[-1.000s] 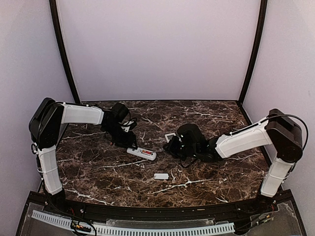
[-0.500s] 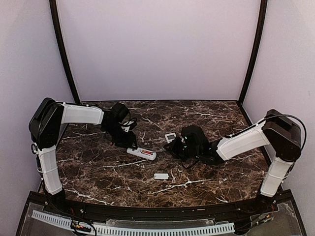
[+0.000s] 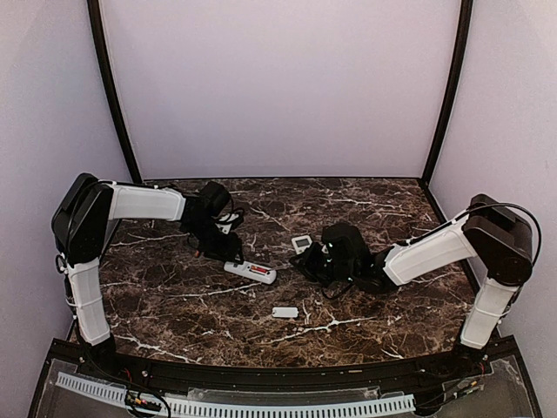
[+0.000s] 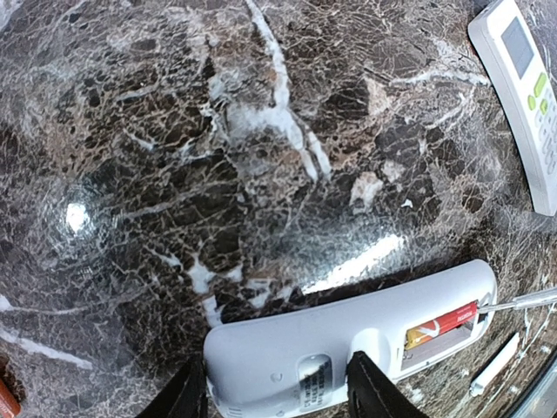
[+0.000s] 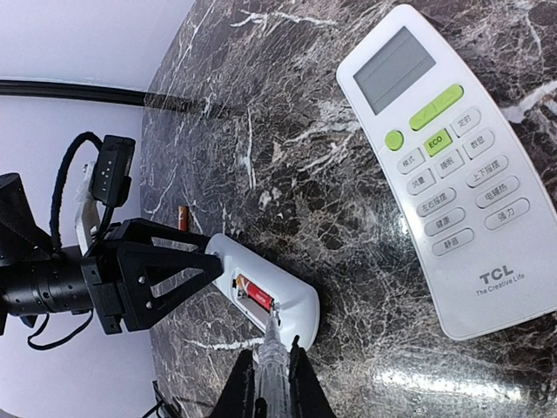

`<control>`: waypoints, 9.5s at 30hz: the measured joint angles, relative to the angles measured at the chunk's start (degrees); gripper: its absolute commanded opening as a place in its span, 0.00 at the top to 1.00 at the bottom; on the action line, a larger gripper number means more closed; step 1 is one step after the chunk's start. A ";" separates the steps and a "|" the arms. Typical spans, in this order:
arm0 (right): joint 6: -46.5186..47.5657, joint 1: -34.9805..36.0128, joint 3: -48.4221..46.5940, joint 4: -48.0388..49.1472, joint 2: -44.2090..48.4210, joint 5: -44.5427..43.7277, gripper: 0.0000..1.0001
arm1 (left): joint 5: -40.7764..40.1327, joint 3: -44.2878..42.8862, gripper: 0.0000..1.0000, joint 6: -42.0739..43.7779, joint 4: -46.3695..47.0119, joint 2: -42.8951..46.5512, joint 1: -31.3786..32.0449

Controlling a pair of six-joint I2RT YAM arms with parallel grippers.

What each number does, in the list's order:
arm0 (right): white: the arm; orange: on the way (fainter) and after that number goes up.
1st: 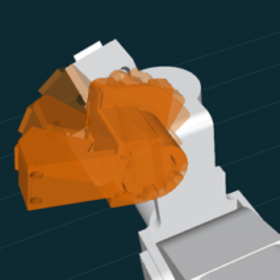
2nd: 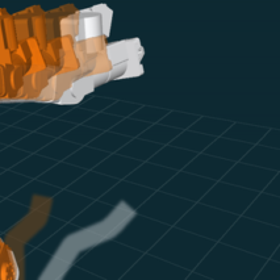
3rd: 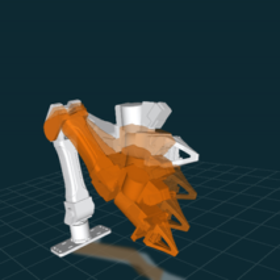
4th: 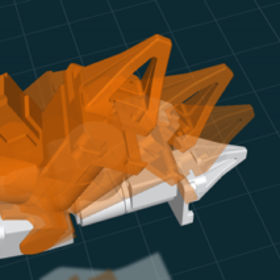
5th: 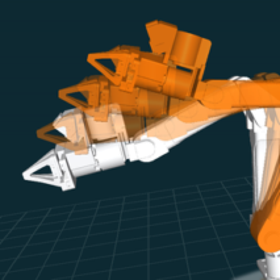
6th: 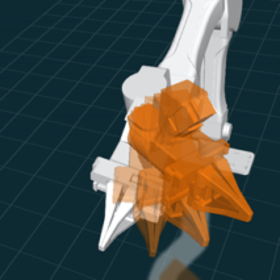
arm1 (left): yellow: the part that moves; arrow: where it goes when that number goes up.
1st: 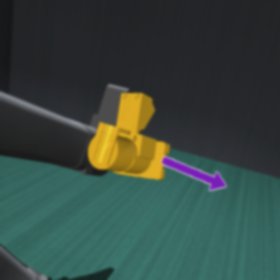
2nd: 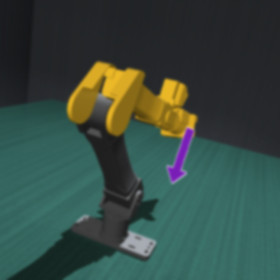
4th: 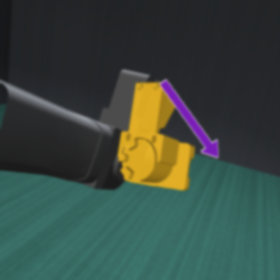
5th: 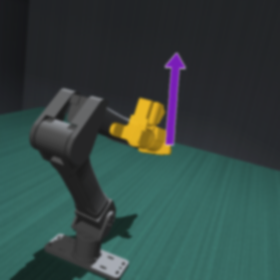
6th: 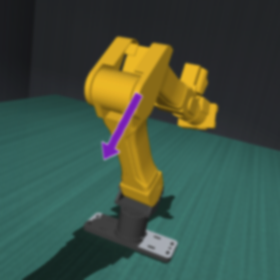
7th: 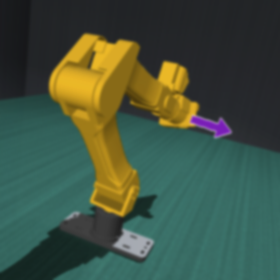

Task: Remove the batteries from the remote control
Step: Remove the battery from the remote control without the battery cover, then place the screwdriver at the center of the board, then pick up the remote control from the center of the board.

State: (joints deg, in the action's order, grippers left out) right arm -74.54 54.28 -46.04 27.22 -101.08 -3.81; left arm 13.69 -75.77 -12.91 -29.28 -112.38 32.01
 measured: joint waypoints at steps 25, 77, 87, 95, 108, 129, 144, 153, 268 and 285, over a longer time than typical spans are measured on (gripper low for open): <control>-0.92 -0.28 0.94 8.92 2.38 1.01 1.00 | -5.68 -1.79 0.47 1.79 1.14 -1.31 2.51; 38.05 -4.09 -22.16 -28.59 -5.53 12.02 1.00 | -4.09 -1.88 0.47 2.05 1.11 -1.40 2.51; 34.58 -6.03 -22.29 -21.31 -9.79 18.56 1.00 | -4.04 -1.88 0.47 2.12 1.09 -1.40 2.51; 30.23 -8.55 -21.31 -15.41 -12.59 26.95 1.00 | -4.02 -1.88 0.47 2.21 1.11 -1.40 2.51; 26.82 -10.25 -18.23 -12.81 -12.63 35.45 1.00 | -4.02 -1.90 0.47 2.23 1.09 -1.40 2.51; 27.58 -10.43 -16.90 -12.57 -8.50 36.17 1.00 | -4.04 -1.86 0.44 2.21 1.29 -1.18 2.51; 31.34 -10.43 -5.92 -11.15 9.79 22.64 1.00 | -7.17 6.19 0.30 1.64 3.32 15.06 1.75; 31.01 -10.08 3.02 -13.49 17.16 18.64 1.00 | 0.90 6.21 0.26 -0.92 5.38 32.24 -15.30; 38.21 -6.54 -11.98 -46.47 10.80 -6.16 0.13 | -4.37 24.83 0.25 0.48 19.74 64.50 -24.68; 40.59 -1.66 -30.67 -57.75 -10.62 -12.72 0.26 | -4.33 24.83 0.26 -0.39 19.28 62.90 -24.70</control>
State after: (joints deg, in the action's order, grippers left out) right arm -33.95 52.62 -76.71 -30.52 -111.70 -16.53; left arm 9.37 -50.94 -13.30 -10.00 -49.47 7.31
